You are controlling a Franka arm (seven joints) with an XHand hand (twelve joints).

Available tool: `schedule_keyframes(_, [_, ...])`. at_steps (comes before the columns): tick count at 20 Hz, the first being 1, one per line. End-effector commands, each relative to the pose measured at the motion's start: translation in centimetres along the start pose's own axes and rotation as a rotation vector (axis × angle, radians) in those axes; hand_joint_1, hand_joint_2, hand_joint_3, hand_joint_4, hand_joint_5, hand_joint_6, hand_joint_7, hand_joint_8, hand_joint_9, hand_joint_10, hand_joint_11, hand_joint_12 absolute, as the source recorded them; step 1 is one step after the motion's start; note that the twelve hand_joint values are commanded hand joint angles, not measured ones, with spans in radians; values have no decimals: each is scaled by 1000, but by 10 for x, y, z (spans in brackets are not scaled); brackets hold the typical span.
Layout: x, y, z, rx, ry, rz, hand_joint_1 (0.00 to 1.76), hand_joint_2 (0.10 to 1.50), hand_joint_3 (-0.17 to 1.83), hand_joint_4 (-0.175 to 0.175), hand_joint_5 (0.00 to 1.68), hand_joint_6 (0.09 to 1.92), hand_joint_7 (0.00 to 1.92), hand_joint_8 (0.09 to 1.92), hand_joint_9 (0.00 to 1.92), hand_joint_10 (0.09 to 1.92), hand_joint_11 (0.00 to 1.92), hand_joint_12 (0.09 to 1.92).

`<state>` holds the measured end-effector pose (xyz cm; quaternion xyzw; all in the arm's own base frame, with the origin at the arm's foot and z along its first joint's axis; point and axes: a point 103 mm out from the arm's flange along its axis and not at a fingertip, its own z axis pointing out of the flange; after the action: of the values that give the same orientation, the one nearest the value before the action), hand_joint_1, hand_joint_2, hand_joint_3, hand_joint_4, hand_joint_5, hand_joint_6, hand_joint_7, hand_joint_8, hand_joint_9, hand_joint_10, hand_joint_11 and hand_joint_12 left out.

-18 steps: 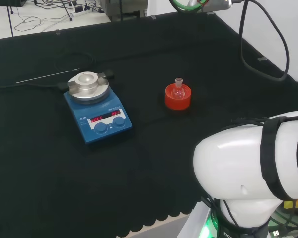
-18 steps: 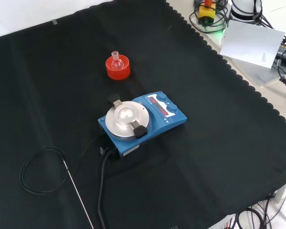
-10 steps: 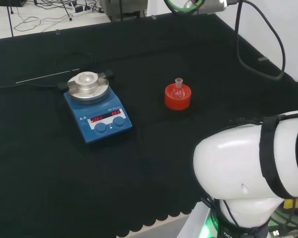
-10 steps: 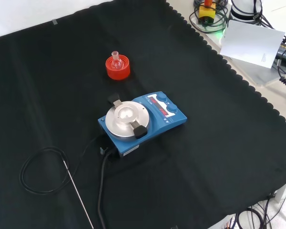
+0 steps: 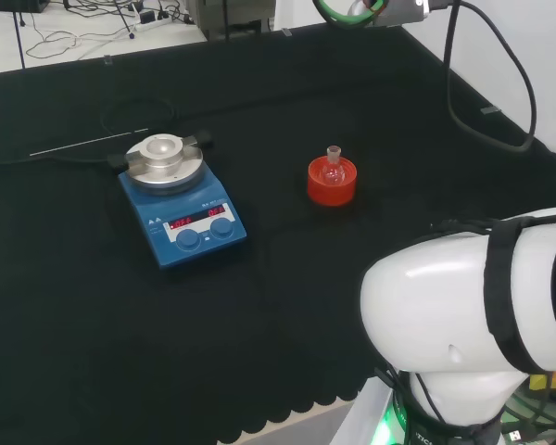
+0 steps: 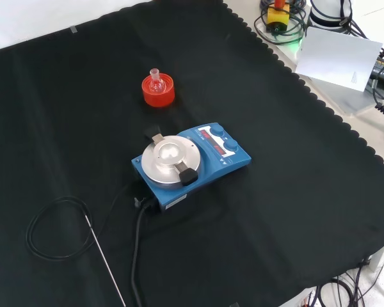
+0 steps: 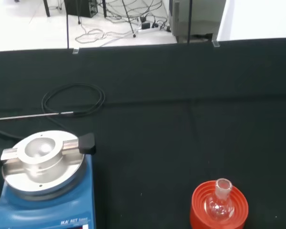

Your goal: Pick up the round-bottom flask.

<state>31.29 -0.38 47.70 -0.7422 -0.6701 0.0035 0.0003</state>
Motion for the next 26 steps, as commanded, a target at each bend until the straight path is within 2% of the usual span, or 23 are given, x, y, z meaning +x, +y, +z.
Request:
schedule_keyframes(1, [-27,18,39,43,20,86,151,1255,309,-4,376,239,104,572,254,666,0,1370])
schedule_keyframes(5, [-45,24,53,38,28,121,164,1254,301,-5,384,235,106,571,256,666,0,1369])
schedule_keyframes(10, [-68,45,80,69,56,151,188,1254,291,-6,407,237,119,575,264,668,0,1372])
schedule_keyframes(18, [-93,84,147,92,112,154,297,1201,255,-8,421,227,150,586,290,672,0,1387])
schedule_keyframes(26, [-109,95,204,137,153,168,416,1124,236,-15,457,211,206,612,367,688,49,1407])
